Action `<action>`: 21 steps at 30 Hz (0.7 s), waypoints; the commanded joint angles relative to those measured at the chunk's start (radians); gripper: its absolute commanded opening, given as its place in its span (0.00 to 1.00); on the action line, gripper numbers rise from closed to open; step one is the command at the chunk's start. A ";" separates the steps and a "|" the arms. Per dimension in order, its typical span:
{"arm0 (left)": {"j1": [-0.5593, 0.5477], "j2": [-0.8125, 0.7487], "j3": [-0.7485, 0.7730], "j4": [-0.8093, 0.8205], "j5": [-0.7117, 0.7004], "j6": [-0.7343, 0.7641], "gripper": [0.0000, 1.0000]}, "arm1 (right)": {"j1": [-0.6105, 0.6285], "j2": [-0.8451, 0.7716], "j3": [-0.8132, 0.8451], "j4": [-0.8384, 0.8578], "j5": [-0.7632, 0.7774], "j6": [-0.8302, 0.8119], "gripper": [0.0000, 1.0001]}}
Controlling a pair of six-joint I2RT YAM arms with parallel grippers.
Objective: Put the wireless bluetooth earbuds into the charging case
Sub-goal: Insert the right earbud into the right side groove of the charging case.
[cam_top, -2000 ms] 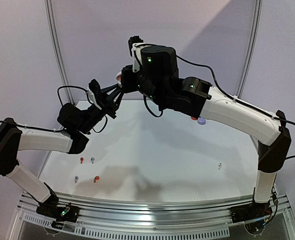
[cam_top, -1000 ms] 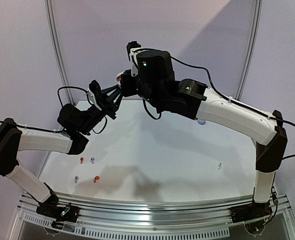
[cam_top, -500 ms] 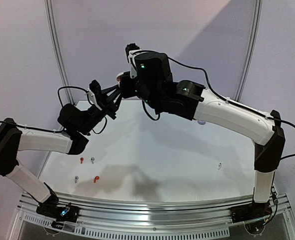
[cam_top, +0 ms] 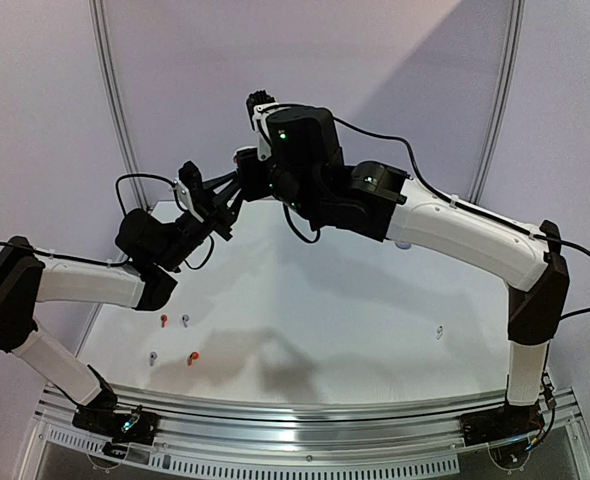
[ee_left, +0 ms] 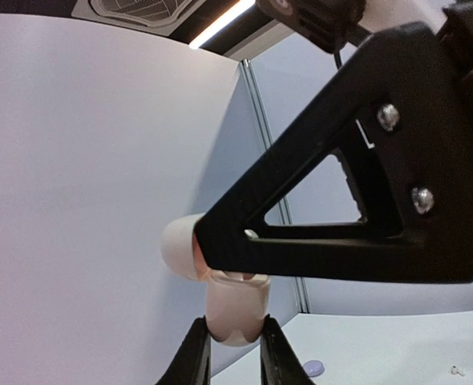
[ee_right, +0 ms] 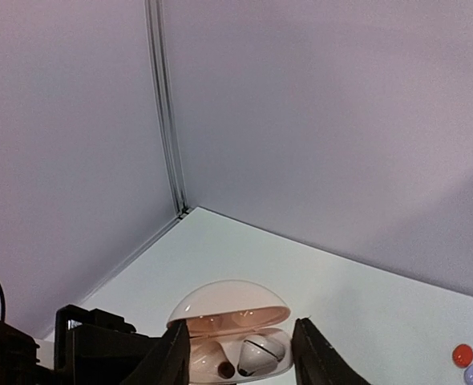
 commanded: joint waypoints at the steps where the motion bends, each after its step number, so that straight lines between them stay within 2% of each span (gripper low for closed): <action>1: 0.001 -0.023 -0.010 0.070 -0.005 -0.025 0.00 | -0.007 -0.003 0.019 -0.034 0.015 -0.002 0.48; 10: 0.005 -0.026 -0.011 0.061 0.001 -0.042 0.00 | -0.012 -0.034 0.042 -0.029 0.011 -0.022 0.57; 15: 0.007 -0.027 -0.012 0.054 0.001 -0.051 0.00 | -0.023 -0.045 0.080 -0.054 -0.020 -0.044 0.73; 21: 0.009 -0.029 -0.011 0.055 0.002 -0.051 0.00 | -0.036 -0.069 0.085 -0.085 -0.047 -0.035 0.81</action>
